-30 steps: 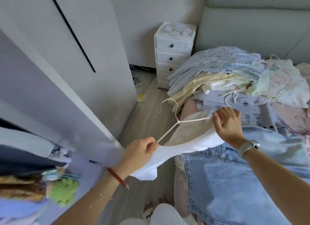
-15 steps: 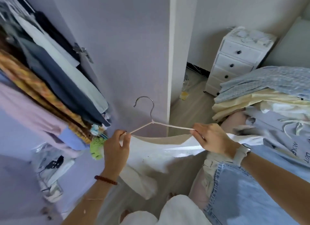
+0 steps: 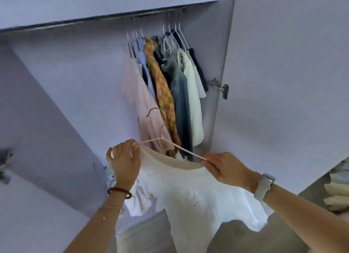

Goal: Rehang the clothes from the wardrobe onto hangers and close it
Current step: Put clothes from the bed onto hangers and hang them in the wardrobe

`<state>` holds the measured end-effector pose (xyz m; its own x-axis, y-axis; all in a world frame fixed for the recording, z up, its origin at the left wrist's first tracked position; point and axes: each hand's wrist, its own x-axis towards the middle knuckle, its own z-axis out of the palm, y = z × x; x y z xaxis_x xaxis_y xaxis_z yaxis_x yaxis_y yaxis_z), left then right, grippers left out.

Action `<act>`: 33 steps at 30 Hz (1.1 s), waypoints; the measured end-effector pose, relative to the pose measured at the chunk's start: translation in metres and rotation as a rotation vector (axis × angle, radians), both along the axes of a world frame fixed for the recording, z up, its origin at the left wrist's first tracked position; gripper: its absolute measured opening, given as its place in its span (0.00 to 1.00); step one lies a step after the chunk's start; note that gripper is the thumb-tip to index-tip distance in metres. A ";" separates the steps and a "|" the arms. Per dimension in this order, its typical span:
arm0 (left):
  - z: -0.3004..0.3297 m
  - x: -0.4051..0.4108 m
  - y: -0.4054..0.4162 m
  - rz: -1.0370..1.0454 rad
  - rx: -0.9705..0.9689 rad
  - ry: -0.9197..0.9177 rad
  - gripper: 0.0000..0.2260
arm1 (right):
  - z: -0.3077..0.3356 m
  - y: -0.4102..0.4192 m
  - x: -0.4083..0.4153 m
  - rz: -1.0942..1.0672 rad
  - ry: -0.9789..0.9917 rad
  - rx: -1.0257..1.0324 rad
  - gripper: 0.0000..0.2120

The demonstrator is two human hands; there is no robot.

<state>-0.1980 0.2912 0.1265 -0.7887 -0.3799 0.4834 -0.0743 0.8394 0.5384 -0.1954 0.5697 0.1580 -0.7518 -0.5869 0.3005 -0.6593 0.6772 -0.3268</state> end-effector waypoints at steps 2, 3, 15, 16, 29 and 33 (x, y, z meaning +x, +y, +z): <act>0.004 -0.009 -0.035 0.032 0.031 0.034 0.14 | 0.007 -0.037 -0.014 0.049 0.013 -0.043 0.13; 0.008 -0.013 -0.050 0.058 0.040 0.031 0.11 | 0.010 -0.055 -0.021 0.058 0.013 -0.071 0.13; 0.117 -0.058 -0.111 0.110 -0.258 0.422 0.16 | 0.057 -0.205 -0.114 0.027 -0.129 -0.410 0.10; 0.128 -0.062 -0.112 0.114 -0.319 0.480 0.16 | 0.063 -0.213 -0.122 0.034 -0.136 -0.442 0.11; 0.217 -0.133 -0.135 0.286 -0.552 0.398 0.26 | 0.117 -0.292 -0.230 -0.184 -0.062 -0.642 0.22; 0.211 -0.146 -0.150 0.305 -0.617 0.353 0.25 | 0.129 -0.306 -0.261 -0.281 -0.139 -0.645 0.12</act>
<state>-0.3438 0.1412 0.3376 -0.4518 -0.1360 0.8817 -0.2616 0.9651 0.0148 -0.4560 0.2641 0.2871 -0.9052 -0.1031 0.4124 -0.4111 0.4587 -0.7878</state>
